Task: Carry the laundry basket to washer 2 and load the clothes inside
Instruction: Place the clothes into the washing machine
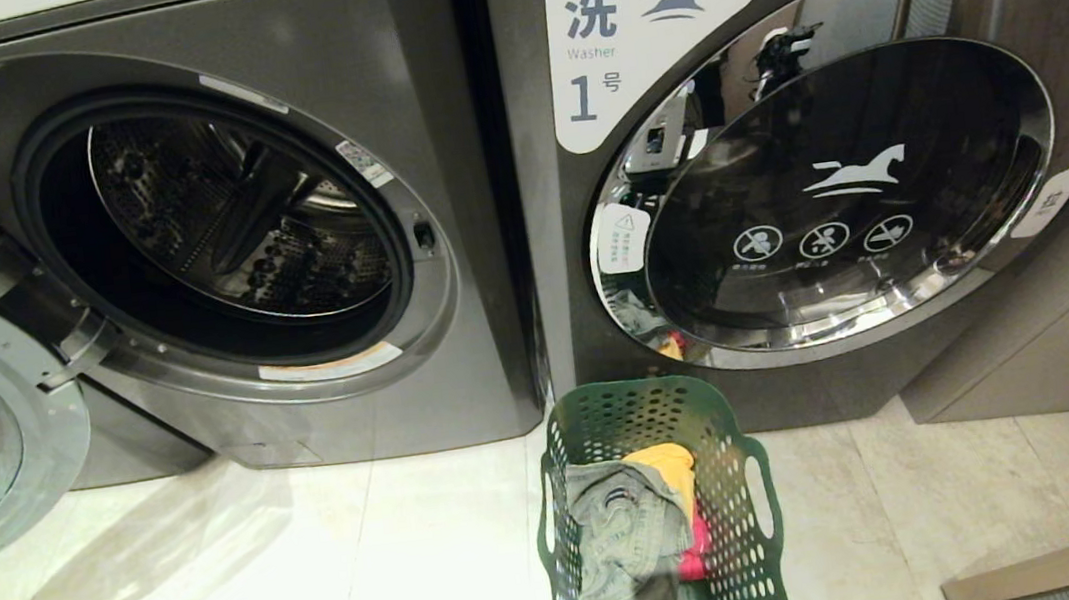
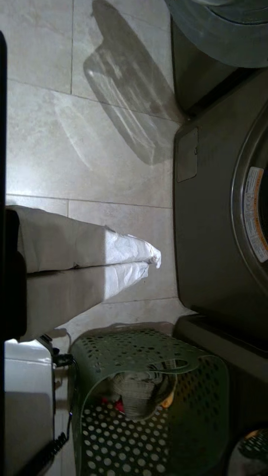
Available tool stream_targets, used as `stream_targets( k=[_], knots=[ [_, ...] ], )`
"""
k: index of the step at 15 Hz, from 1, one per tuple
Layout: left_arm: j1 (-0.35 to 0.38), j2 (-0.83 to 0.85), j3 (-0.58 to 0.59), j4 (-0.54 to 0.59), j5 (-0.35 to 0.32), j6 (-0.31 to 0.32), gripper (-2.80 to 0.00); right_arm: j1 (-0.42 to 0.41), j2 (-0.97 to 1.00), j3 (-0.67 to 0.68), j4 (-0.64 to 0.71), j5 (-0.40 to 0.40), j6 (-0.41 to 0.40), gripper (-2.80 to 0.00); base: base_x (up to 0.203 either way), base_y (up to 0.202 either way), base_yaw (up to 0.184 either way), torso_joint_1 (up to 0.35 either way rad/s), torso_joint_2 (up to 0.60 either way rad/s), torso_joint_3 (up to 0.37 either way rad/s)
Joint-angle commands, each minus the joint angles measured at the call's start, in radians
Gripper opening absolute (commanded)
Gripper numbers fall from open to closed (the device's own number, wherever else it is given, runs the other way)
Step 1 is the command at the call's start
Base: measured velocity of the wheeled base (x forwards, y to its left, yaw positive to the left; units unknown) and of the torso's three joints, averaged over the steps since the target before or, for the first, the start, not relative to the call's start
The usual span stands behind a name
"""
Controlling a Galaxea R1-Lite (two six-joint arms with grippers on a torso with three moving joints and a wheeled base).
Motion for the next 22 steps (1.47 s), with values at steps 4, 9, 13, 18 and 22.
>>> stream_targets(
  k=[4,9,13,18,22],
  knots=[
    [-0.004,-0.039,0.000,-0.003,0.005,-0.041,-2.80,0.000,0.002,-0.002,0.000,0.000,0.022,-2.80,0.000,0.000,0.000,0.000,0.00,0.000],
    [-0.004,-0.041,0.000,-0.002,0.005,-0.045,-2.80,0.000,0.000,-0.002,0.000,0.001,0.022,-2.80,0.000,0.000,0.000,0.000,0.00,0.000],
    [-0.004,-0.041,0.000,-0.002,0.005,-0.045,-2.80,0.000,0.001,0.000,0.000,0.001,0.020,-2.80,0.000,0.000,0.000,0.000,0.00,0.000],
    [-0.004,-0.041,0.000,-0.002,0.006,-0.046,-2.80,0.000,0.002,0.000,0.000,0.001,0.022,-2.80,0.000,0.000,0.000,0.000,0.00,0.000],
    [-0.004,-0.040,0.000,-0.002,0.006,-0.046,-2.80,0.000,0.000,0.000,0.000,0.001,0.022,-2.80,0.001,0.038,-0.005,0.003,0.00,0.001]
  ],
)
